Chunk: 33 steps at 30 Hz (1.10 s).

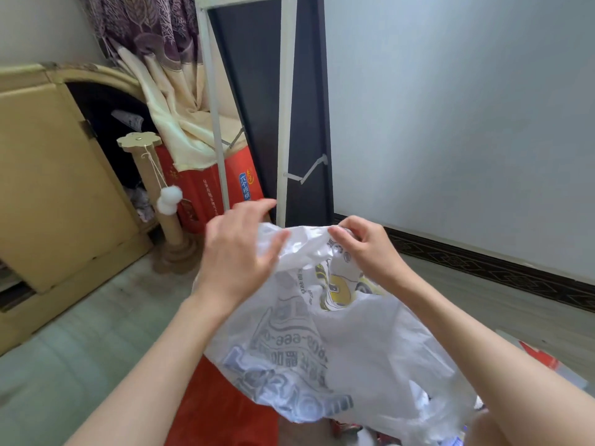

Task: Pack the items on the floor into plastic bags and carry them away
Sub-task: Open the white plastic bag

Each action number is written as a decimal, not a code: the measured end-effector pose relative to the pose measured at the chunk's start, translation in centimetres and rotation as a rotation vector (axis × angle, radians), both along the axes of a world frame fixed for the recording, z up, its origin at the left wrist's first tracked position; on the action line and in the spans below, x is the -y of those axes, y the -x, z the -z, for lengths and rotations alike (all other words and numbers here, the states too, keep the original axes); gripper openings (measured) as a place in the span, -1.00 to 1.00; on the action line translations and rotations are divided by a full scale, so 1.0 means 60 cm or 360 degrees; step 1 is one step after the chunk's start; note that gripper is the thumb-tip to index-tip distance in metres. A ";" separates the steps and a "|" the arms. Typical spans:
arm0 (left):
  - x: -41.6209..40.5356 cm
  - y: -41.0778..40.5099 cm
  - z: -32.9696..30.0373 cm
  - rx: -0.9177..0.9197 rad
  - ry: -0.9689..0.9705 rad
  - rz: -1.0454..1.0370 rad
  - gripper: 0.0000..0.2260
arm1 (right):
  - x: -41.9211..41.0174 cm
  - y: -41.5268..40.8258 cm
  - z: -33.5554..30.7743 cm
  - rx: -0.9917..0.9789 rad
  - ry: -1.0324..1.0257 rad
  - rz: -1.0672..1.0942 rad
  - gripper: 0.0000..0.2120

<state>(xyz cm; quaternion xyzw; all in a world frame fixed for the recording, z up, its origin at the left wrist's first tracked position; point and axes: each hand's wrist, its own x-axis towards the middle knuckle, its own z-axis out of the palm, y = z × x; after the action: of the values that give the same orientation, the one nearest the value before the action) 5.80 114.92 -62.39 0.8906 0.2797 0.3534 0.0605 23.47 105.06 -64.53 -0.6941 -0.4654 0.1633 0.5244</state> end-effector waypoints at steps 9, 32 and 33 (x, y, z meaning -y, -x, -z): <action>0.028 -0.039 0.022 0.0145 0.0145 0.0190 -0.88 | -0.008 0.017 0.003 0.0271 -0.0165 0.0087 -0.86; -0.015 0.011 -0.029 0.0353 0.0499 0.0043 -0.93 | -0.003 -0.024 0.045 0.0887 0.0383 0.0216 -0.75; -0.024 0.015 -0.028 0.0297 0.0526 -0.0080 -0.92 | -0.003 -0.023 0.038 0.0792 0.0309 0.0188 -0.72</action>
<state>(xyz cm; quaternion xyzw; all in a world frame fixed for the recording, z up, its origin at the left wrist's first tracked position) 4.92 116.37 -60.69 0.8247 0.3492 0.3850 0.2230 24.85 105.23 -66.83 -0.7859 -0.5207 0.0007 0.3335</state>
